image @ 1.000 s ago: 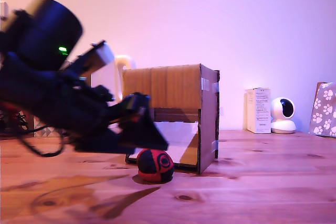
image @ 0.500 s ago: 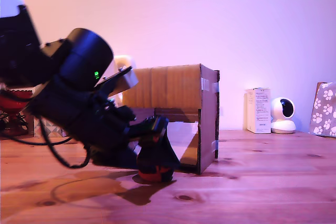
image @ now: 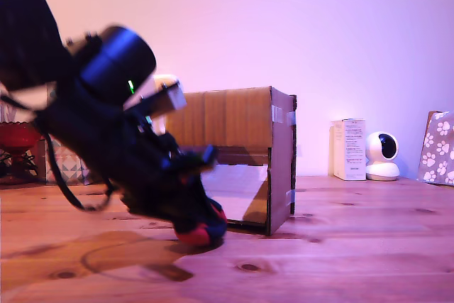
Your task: Drop the footbag into the cardboard dice tower
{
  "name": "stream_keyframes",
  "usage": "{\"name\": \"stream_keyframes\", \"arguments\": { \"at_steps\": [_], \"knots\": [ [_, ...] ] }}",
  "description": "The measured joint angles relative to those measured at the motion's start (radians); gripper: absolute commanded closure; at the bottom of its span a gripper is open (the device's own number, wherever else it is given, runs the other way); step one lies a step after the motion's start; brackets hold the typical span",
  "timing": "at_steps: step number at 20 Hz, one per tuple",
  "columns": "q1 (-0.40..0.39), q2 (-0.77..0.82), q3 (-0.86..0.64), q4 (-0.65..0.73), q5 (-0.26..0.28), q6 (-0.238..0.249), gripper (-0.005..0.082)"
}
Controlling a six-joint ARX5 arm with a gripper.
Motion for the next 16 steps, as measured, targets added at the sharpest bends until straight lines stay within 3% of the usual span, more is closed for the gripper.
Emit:
{"name": "stream_keyframes", "arguments": {
  "at_steps": [5,8,12,16],
  "knots": [
    [0.0,-0.254,0.0,-0.173,0.002,-0.001,0.0759],
    [0.0,-0.362,0.0,-0.186,0.001,0.0,0.0759],
    [0.0,-0.465,0.0,-0.068,-0.042,0.016,0.0758],
    [0.0,-0.459,0.006,0.111,-0.073,0.049,0.0758]
  ]
}}
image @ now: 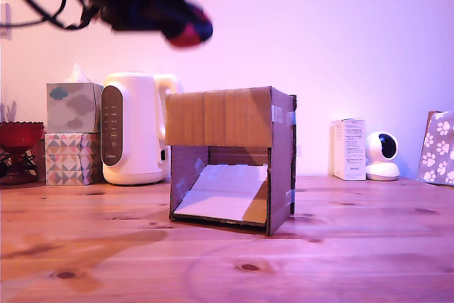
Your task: Drop the footbag into the cardboard dice tower
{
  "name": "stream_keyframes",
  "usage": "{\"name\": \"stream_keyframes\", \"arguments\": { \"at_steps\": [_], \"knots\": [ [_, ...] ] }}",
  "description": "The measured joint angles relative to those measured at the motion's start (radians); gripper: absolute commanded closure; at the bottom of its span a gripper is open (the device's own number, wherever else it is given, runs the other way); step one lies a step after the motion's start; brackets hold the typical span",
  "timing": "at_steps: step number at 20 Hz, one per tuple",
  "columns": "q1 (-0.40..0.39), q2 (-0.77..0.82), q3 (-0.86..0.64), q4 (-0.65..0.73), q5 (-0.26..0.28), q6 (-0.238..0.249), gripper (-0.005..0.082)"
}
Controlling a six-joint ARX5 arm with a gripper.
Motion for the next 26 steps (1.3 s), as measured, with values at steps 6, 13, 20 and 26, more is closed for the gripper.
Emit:
{"name": "stream_keyframes", "arguments": {
  "at_steps": [6,13,20,26],
  "knots": [
    [0.023,0.158,0.21,-0.04,-0.003,0.027,0.0758],
    [0.066,0.411,0.497,-0.27,0.036,0.032,0.0758],
    [0.091,0.494,0.562,-0.323,0.04,0.053,0.0669],
    [0.093,0.493,0.604,-0.422,0.063,0.055,0.0062]
  ]
}}
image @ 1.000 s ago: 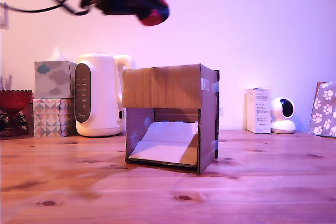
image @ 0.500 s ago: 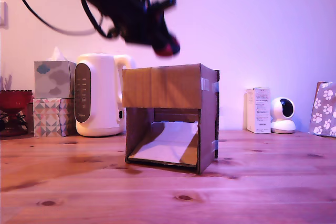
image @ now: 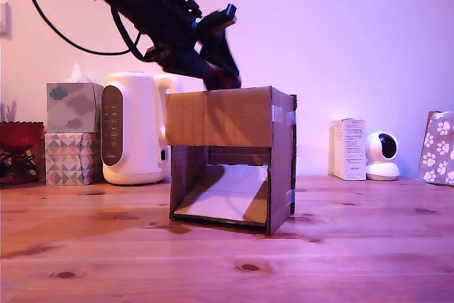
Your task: Drop the footbag into the cardboard dice tower
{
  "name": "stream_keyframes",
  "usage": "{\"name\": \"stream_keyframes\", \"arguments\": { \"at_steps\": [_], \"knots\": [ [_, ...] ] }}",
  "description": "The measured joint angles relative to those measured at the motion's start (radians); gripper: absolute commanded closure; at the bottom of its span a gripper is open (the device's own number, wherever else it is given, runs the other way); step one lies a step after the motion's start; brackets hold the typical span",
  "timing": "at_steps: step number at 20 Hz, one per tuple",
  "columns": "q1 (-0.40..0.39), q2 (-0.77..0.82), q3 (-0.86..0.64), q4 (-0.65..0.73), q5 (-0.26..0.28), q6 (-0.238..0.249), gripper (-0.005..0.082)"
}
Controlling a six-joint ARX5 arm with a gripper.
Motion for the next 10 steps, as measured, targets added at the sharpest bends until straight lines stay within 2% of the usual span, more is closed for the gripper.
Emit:
{"name": "stream_keyframes", "arguments": {
  "at_steps": [3,4,5,6,7,8,9,10],
  "knots": [
    [0.0,-0.001,0.08,-0.078,0.001,0.006,0.0085],
    [0.0,-0.001,0.106,-0.116,0.001,0.017,0.0155],
    [0.0,-0.002,0.124,-0.156,0.002,0.025,0.0271],
    [0.0,-0.003,0.135,-0.193,0.002,0.026,0.0456],
    [0.001,-0.004,0.142,-0.226,0.003,0.027,0.0678],
    [0.001,-0.005,0.143,-0.254,0.008,0.03,0.0786],
    [0.001,-0.006,0.143,-0.282,0.011,0.033,0.0768],
    [0.001,-0.008,0.143,-0.307,0.015,0.035,0.0795]
  ]
}}
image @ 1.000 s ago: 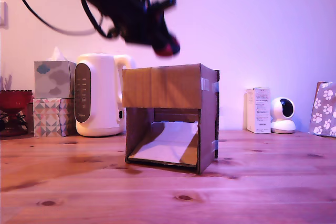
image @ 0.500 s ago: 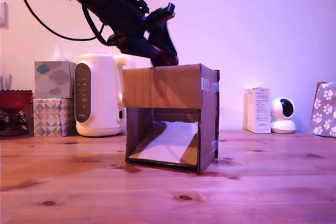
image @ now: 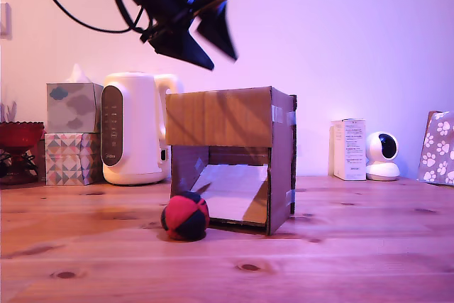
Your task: Drop the footbag into the cardboard dice tower
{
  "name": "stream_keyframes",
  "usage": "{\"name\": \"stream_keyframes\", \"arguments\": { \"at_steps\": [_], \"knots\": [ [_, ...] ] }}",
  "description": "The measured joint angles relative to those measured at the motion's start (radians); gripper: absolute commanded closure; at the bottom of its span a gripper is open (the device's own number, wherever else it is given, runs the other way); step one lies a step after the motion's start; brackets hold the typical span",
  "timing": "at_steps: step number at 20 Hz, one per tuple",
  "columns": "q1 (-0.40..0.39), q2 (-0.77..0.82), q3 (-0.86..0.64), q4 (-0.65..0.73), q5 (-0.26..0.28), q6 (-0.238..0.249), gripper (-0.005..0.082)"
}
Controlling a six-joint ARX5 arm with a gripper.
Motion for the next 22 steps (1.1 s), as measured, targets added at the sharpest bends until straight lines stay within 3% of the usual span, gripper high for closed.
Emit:
{"name": "stream_keyframes", "arguments": {
  "at_steps": [13,22],
  "knots": [
    [0.044,-0.145,-0.03,-0.031,0.051,0.011,0.0793],
    [0.121,-0.28,-0.295,0.095,0.095,0.011,0.0793]
  ]
}}
